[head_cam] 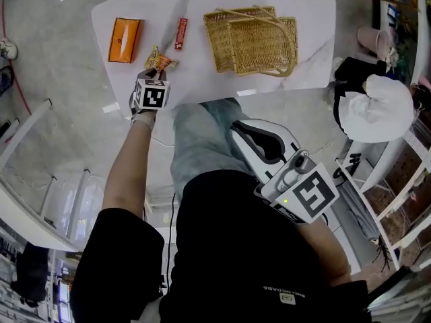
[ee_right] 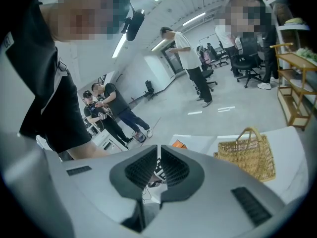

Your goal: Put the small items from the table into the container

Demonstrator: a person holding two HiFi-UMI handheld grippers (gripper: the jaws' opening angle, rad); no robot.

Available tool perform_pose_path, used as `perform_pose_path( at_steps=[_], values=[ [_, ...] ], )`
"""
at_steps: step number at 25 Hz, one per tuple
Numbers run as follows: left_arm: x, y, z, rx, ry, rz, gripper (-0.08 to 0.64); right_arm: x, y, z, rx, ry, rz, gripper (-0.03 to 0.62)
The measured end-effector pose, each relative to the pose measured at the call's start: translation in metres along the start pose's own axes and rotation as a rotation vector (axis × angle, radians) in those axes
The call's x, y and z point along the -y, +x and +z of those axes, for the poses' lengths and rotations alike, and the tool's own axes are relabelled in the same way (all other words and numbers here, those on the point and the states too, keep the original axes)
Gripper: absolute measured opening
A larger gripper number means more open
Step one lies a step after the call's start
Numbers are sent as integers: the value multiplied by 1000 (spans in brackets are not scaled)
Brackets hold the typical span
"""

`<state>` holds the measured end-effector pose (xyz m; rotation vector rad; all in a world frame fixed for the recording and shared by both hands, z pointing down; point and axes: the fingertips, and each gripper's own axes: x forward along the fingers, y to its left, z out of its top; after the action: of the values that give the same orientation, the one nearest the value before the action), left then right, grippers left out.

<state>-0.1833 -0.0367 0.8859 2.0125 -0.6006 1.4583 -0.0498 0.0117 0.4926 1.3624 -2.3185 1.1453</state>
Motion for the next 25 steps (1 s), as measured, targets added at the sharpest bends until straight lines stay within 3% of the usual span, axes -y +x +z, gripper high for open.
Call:
perform_pose_path(
  at_steps=[16, 25],
  values=[
    [43, -90, 95, 125, 190, -20, 67, 1, -42, 50, 166, -12, -82, 11],
    [105, -137, 149, 234, 309, -101, 66, 14, -64, 60, 235, 20, -147, 11]
  ],
)
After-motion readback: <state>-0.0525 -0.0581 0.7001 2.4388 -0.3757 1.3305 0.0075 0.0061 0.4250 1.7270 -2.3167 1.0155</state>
